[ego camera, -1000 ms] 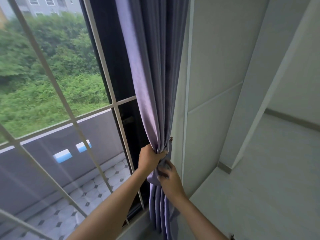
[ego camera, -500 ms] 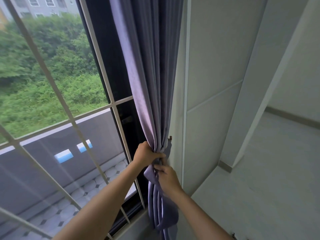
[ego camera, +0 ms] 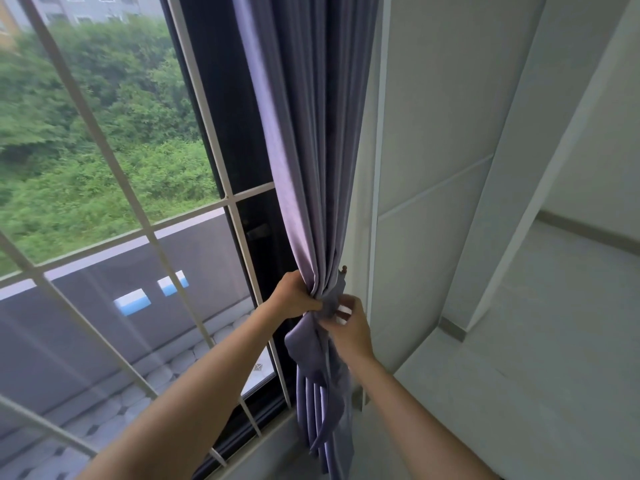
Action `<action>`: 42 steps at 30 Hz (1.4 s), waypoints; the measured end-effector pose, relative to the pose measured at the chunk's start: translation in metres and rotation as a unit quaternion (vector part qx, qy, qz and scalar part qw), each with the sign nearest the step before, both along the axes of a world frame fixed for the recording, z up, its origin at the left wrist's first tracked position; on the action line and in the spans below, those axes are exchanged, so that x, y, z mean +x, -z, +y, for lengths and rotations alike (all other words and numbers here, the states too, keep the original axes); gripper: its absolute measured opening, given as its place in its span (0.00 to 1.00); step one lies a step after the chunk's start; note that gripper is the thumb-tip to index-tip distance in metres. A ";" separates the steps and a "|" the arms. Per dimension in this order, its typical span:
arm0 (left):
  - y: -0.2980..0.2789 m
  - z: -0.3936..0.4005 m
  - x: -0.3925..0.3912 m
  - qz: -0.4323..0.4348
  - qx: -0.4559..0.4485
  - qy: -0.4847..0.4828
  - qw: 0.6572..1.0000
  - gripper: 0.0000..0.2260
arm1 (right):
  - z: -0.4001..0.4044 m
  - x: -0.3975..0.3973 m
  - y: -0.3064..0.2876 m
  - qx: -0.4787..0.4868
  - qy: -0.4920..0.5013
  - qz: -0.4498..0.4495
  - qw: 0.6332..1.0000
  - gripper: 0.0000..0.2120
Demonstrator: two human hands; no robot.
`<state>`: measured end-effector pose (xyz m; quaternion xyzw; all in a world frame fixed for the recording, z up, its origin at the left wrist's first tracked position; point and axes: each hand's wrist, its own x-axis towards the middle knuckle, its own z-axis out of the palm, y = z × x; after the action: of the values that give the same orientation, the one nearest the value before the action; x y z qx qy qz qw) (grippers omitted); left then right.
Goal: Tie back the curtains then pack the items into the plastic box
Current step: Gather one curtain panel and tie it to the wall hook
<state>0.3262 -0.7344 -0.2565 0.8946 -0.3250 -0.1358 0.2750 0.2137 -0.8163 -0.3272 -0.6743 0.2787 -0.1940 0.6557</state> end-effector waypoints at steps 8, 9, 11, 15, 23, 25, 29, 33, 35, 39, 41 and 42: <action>0.004 0.001 0.004 -0.013 0.028 0.031 0.999 0.15 | 0.004 0.030 0.012 -0.153 -0.023 0.054 0.987 0.24; 0.004 0.002 0.006 -0.011 0.034 0.035 0.999 0.16 | 0.006 0.032 0.011 -0.168 -0.018 0.068 0.983 0.24; 0.005 0.004 0.009 -0.005 0.050 0.046 0.998 0.18 | 0.008 0.037 0.010 -0.207 0.010 0.100 0.973 0.23; 0.006 0.006 0.012 -0.013 0.097 0.046 0.994 0.23 | 0.008 0.049 0.017 -0.248 0.043 0.121 0.960 0.23; 0.022 0.000 0.005 -0.049 -0.022 0.040 0.998 0.23 | -0.003 0.051 0.026 -0.280 0.059 0.086 0.954 0.12; 0.029 -0.006 0.001 -0.046 -0.070 0.027 0.996 0.20 | -0.008 0.049 0.028 -0.280 0.067 0.088 0.953 0.10; 0.039 -0.016 -0.006 -0.054 -0.128 -0.017 0.990 0.15 | -0.019 0.049 0.030 -0.300 0.061 0.113 0.945 0.10; 0.051 -0.021 -0.023 -0.086 -0.190 -0.102 0.973 0.12 | -0.027 0.044 0.021 -0.289 0.048 0.113 0.949 0.10; 0.063 -0.019 -0.035 -0.146 -0.197 -0.181 0.952 0.13 | -0.030 0.043 0.020 -0.282 0.041 0.107 0.953 0.09; 0.085 -0.012 -0.064 -0.148 -0.228 -0.230 0.935 0.07 | -0.033 0.043 0.021 -0.285 0.023 0.109 0.952 0.09; 0.097 -0.012 -0.077 -0.129 -0.193 -0.222 0.947 0.07 | -0.034 0.042 0.020 -0.287 0.026 0.114 0.951 0.10; 0.102 -0.011 -0.080 -0.113 -0.180 -0.228 0.950 0.06 | -0.034 0.042 0.020 -0.292 0.024 0.117 0.949 0.10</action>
<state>0.2463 -0.7455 -0.3580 0.8902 -0.1601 0.0931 0.4163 0.2560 -0.8507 -0.3469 -0.8472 0.3011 -0.2021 0.3882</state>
